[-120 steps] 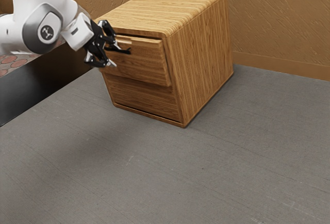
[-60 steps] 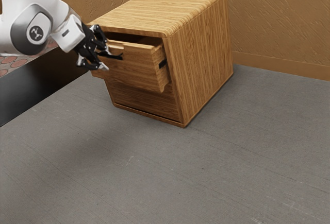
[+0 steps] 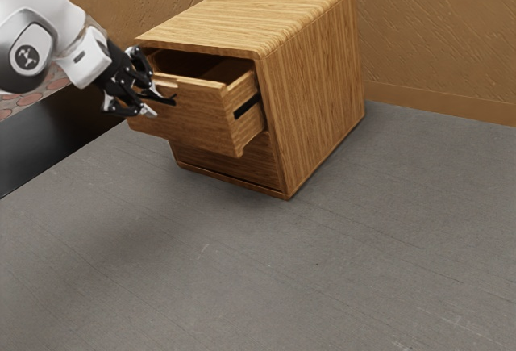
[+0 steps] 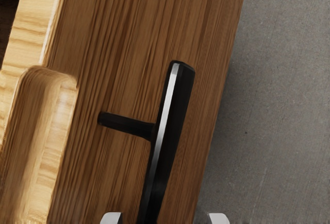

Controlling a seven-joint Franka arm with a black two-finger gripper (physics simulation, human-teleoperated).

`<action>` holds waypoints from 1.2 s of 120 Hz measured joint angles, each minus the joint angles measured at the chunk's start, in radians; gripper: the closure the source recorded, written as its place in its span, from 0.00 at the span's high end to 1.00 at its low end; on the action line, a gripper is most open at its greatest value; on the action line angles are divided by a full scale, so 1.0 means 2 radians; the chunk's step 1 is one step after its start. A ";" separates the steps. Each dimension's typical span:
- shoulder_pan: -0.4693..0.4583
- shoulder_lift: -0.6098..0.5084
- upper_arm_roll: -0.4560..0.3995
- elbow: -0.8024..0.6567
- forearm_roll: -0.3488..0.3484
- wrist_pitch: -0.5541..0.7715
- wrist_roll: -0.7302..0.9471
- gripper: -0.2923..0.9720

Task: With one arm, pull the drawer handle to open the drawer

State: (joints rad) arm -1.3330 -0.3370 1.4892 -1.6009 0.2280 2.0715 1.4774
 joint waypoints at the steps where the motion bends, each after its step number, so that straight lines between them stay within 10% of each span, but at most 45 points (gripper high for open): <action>1: 0.004 0.000 -0.004 -0.002 0.000 0.000 0.000 0.32; 75: 0.236 -0.020 -0.220 -0.084 0.007 0.002 -0.009 0.30; 144: 0.367 -0.063 -0.339 -0.152 0.016 0.003 -0.022 0.29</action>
State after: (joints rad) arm -0.5988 -0.4631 0.8115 -1.9051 0.2606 2.0780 1.4326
